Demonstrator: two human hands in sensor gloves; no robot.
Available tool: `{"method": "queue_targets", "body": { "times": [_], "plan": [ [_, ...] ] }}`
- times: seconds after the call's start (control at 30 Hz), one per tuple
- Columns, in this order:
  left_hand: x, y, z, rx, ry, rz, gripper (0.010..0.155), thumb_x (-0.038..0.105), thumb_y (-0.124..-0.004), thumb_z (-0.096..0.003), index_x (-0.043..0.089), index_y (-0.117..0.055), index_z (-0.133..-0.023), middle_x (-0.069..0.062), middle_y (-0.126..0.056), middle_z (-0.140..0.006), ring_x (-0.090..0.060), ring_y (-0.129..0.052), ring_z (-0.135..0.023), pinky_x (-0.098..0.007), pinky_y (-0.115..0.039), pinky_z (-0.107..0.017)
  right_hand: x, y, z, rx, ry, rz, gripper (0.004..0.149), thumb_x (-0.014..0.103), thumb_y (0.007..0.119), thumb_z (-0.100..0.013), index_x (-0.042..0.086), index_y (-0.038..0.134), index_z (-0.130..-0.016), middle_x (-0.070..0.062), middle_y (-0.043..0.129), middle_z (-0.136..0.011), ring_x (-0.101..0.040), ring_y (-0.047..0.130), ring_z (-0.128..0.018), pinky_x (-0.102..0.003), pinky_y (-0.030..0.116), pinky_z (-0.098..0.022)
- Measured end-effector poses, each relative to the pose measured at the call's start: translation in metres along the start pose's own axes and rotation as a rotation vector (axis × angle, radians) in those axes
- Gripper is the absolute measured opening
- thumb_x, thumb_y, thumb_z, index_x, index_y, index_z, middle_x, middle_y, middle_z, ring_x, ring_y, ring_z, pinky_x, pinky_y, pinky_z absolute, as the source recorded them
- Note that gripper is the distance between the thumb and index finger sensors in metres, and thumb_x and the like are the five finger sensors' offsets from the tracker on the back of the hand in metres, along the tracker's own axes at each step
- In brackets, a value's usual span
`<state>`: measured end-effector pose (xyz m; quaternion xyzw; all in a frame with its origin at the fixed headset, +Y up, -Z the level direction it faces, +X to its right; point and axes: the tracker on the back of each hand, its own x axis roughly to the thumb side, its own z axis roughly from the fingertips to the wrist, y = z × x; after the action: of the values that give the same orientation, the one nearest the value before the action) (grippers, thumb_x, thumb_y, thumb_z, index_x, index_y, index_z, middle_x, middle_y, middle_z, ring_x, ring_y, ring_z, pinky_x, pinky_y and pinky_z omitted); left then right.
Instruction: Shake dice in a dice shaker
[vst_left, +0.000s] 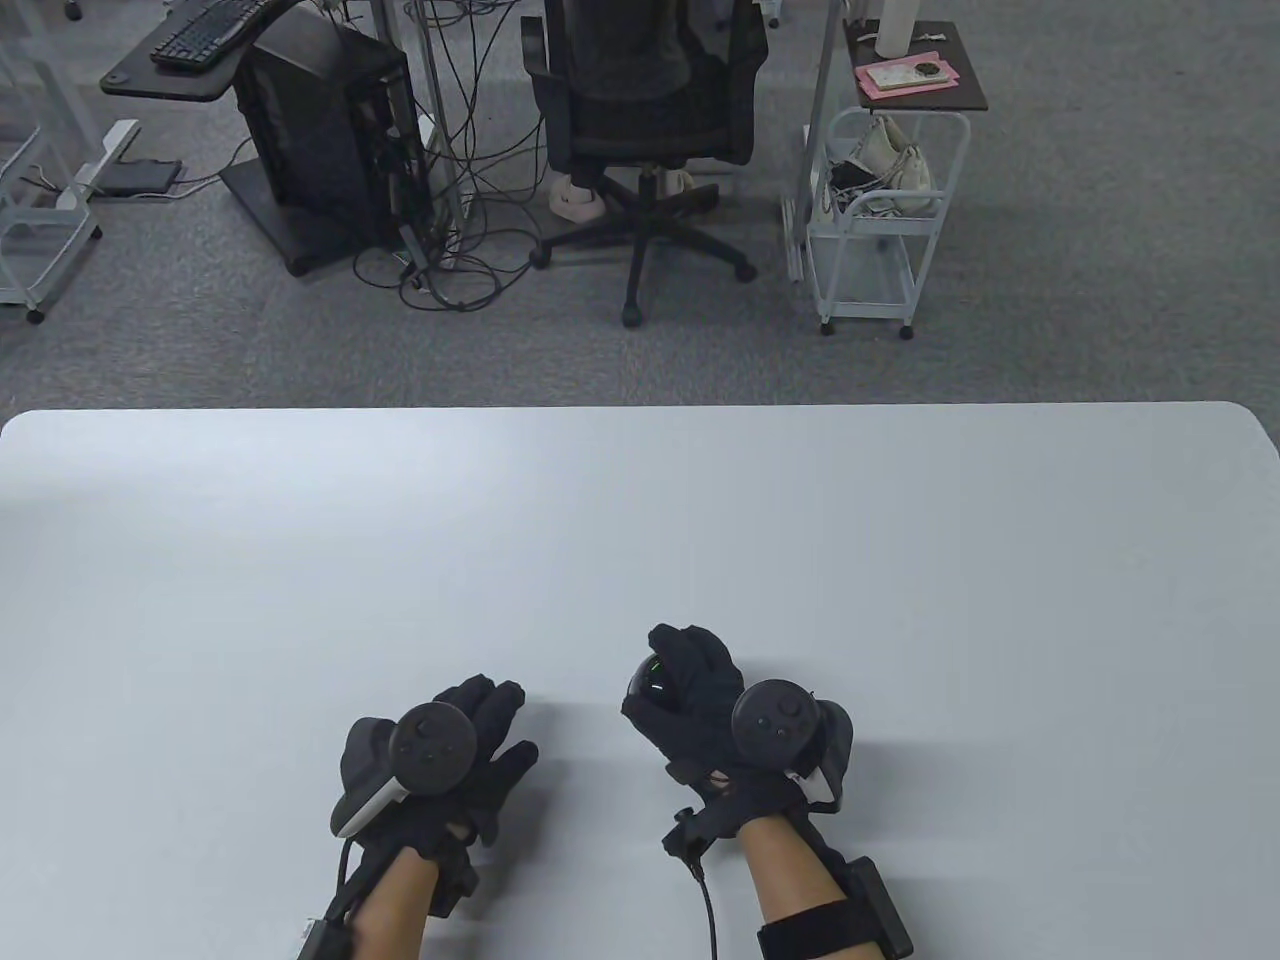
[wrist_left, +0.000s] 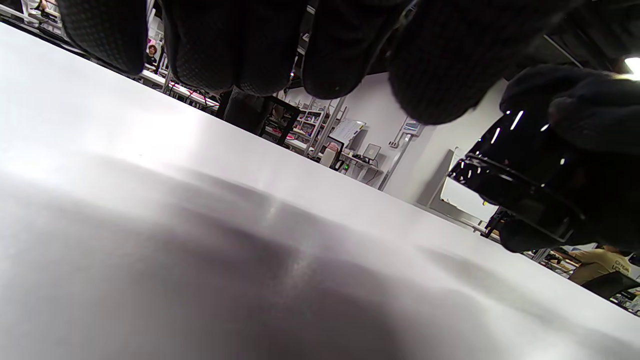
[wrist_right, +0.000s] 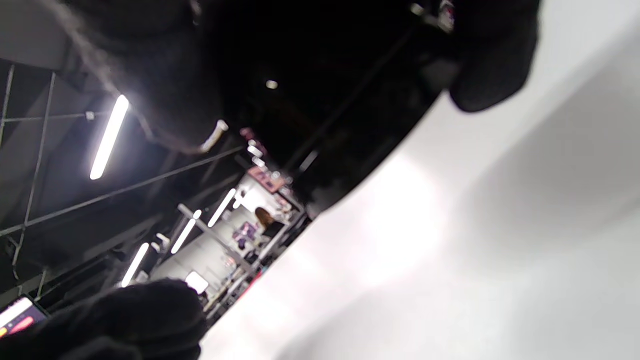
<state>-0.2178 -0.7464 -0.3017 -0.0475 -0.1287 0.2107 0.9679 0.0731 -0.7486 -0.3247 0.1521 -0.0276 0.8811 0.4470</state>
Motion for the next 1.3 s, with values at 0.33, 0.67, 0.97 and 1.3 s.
{"method": "queue_targets", "body": {
  "times": [0.33, 0.67, 0.97, 1.3],
  "plan": [
    [0.001, -0.001, 0.001, 0.002, -0.008, 0.003, 0.066, 0.053, -0.076, -0.0520, 0.025, -0.057, -0.108, -0.020, -0.057, -0.112, -0.048, -0.061, -0.102, -0.068, -0.059, -0.066, -0.003, 0.007, -0.001, 0.041, 0.035, 0.058, 0.069, 0.046, 0.086, -0.055, 0.029, 0.050, -0.111, -0.025, 0.044, -0.111, -0.057, 0.057, -0.098, -0.069, 0.075, -0.059],
    [-0.003, -0.002, 0.000, -0.002, 0.016, -0.011, 0.066, 0.053, -0.076, -0.0519, 0.024, -0.057, -0.108, -0.020, -0.058, -0.112, -0.049, -0.061, -0.101, -0.068, -0.059, -0.066, 0.058, -0.045, 0.018, -0.348, -0.397, -0.085, 0.070, 0.050, 0.082, -0.055, 0.034, 0.043, -0.110, -0.020, 0.037, -0.113, -0.052, 0.052, -0.102, -0.066, 0.074, -0.063],
    [-0.001, -0.003, 0.000, -0.009, 0.006, -0.012, 0.066, 0.053, -0.076, -0.0520, 0.024, -0.057, -0.108, -0.020, -0.058, -0.112, -0.049, -0.061, -0.101, -0.068, -0.059, -0.066, -0.001, -0.004, 0.000, -0.047, -0.011, -0.005, 0.069, 0.047, 0.086, -0.055, 0.029, 0.051, -0.111, -0.025, 0.045, -0.111, -0.057, 0.058, -0.097, -0.069, 0.076, -0.057],
    [-0.001, -0.003, 0.000, -0.012, 0.005, -0.010, 0.066, 0.052, -0.076, -0.0521, 0.024, -0.057, -0.108, -0.020, -0.058, -0.112, -0.049, -0.061, -0.101, -0.068, -0.059, -0.066, -0.010, -0.003, 0.001, -0.013, 0.027, 0.018, 0.069, 0.046, 0.086, -0.055, 0.029, 0.050, -0.111, -0.025, 0.044, -0.111, -0.057, 0.058, -0.097, -0.069, 0.076, -0.058]
  ]
}}
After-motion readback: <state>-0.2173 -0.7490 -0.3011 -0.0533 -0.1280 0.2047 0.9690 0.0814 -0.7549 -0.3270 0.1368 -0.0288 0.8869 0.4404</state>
